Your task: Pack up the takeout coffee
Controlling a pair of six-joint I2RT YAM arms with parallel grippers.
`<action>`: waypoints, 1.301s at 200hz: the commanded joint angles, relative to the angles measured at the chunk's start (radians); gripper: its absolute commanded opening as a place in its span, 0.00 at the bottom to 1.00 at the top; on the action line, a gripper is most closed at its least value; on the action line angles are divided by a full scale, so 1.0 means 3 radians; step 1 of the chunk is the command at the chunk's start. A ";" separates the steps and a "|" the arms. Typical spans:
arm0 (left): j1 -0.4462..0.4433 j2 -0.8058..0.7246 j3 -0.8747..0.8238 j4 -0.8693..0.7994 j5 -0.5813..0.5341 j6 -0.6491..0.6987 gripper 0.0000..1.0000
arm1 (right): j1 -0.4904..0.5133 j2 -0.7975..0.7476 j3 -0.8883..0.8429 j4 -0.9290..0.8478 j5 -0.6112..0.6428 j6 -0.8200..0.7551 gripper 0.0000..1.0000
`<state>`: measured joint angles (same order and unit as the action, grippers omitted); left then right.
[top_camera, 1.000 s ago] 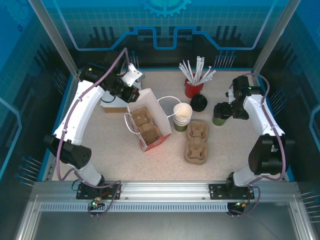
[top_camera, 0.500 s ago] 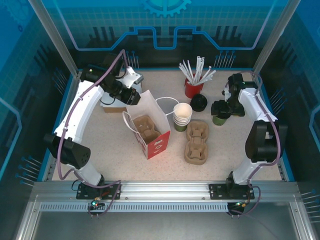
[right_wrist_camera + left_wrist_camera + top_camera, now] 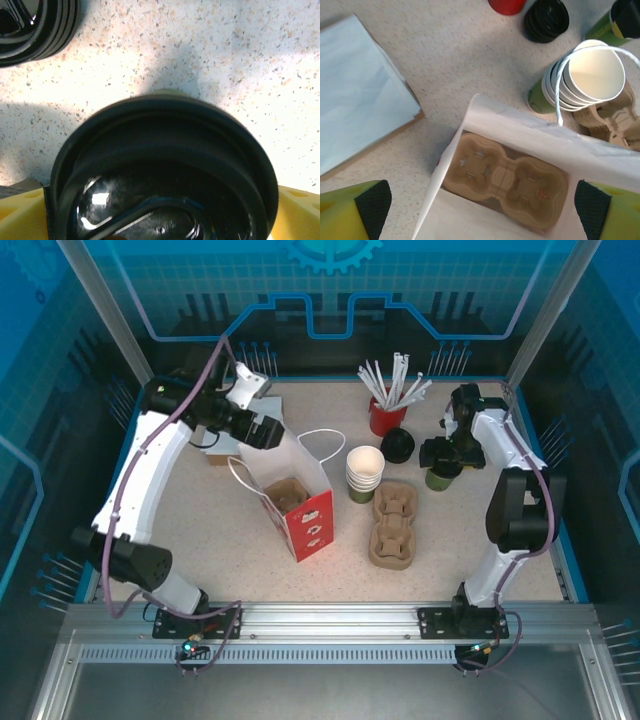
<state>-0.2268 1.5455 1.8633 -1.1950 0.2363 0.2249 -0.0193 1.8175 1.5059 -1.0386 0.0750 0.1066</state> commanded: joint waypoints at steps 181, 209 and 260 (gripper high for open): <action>0.0127 -0.1206 -0.0993 0.0549 -0.0875 -0.1127 0.99 | 0.0055 0.0273 0.0155 -0.0105 0.0012 -0.0127 0.90; 0.0127 -0.1248 -0.1057 0.0589 -0.0885 -0.1161 0.99 | 0.0055 0.0217 0.0122 -0.0117 0.0010 -0.0131 0.87; 0.0214 -0.1060 -0.0895 0.0450 -0.0831 -0.1236 0.99 | 0.0074 -0.0044 0.0101 -0.0257 0.0048 -0.0172 0.88</action>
<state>-0.1928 1.1976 1.5585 -1.0492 -0.0120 -0.1150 -0.0116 1.8790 1.5471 -1.0626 0.0788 0.0719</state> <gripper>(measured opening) 0.987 0.880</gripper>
